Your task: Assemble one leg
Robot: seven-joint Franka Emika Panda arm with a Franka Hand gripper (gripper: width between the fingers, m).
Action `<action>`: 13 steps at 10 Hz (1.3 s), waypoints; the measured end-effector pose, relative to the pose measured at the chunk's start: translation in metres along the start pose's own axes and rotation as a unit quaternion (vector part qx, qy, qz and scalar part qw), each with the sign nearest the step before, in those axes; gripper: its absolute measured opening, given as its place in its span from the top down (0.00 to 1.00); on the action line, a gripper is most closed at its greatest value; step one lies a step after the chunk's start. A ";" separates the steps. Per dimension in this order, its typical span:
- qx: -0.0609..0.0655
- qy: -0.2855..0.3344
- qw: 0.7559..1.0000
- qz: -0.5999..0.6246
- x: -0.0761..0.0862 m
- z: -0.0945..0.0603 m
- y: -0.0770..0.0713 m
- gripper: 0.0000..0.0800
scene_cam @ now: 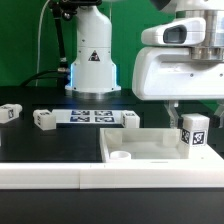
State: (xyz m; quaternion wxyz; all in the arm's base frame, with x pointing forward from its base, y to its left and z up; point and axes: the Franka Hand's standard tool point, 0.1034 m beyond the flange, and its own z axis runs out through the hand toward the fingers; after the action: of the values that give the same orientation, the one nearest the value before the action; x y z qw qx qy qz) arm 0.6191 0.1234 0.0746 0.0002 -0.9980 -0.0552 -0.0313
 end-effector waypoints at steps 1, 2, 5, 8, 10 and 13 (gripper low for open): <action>0.000 0.000 1.000 0.006 0.000 0.000 0.000 0.45; 0.000 0.000 1.000 0.013 0.000 0.000 0.001 0.64; 0.009 -0.002 0.995 0.100 0.000 -0.001 0.002 0.64; 0.008 -0.002 0.962 0.272 -0.001 0.000 0.002 0.64; 0.010 -0.004 0.927 0.376 -0.001 0.000 0.003 0.64; 0.011 0.004 0.824 0.566 -0.001 0.001 0.002 0.63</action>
Offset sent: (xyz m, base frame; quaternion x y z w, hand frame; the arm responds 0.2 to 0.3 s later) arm 0.0000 0.0000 0.0000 0.0000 0.0000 0.0000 1.0000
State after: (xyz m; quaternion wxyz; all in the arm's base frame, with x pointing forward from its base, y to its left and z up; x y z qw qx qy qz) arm 0.6182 0.1210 0.0740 0.0293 -0.8537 0.5191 -0.0294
